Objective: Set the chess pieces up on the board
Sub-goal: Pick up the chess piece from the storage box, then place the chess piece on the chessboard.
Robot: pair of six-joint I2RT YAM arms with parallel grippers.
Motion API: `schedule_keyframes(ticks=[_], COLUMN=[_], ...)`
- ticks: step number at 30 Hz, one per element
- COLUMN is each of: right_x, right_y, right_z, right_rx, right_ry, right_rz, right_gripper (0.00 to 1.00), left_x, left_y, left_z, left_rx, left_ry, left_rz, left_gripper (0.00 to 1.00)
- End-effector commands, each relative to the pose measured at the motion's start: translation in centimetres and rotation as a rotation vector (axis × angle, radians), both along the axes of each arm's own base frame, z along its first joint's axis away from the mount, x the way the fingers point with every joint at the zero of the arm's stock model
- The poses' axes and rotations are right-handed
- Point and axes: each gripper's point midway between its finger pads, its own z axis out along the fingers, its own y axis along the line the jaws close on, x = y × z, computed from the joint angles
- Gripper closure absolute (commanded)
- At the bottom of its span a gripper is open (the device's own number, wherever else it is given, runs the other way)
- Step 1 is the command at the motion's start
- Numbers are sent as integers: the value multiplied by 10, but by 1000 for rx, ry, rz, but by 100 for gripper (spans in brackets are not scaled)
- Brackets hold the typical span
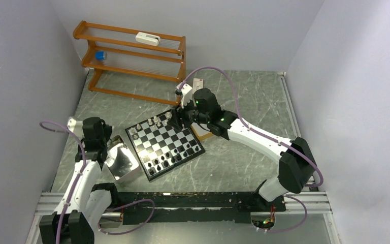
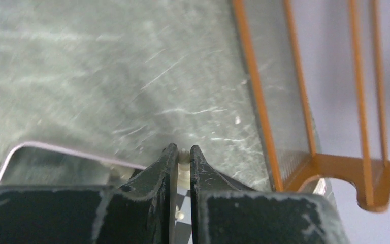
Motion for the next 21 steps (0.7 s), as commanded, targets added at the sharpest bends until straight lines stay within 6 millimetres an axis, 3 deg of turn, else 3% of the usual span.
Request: schedule_keyframes(ticks=[1,6,8,15,21], right_x=[3,5,6,5,-4], right_y=[3,0,-3,-15,-25], right_z=[12,13,16,34,55], right_rx=[15,4,1,40,97], right_ry=[-28,-43,-55,-110,-183], right_rz=[8,-8,-17,-56,-52], right_gripper=[43,43,43,42,42], left_x=[26,45,53,68,65], left_y=[-4,-37,-58,-130,-154], left_z=[73,107,107,91,70], left_rx=[288,463,509,600,602], left_ry=[-168,-339,-365,-387,-389], left_rz=[-193,-409,-519,-814,-844], left_gripper=[95,95,95,95,95])
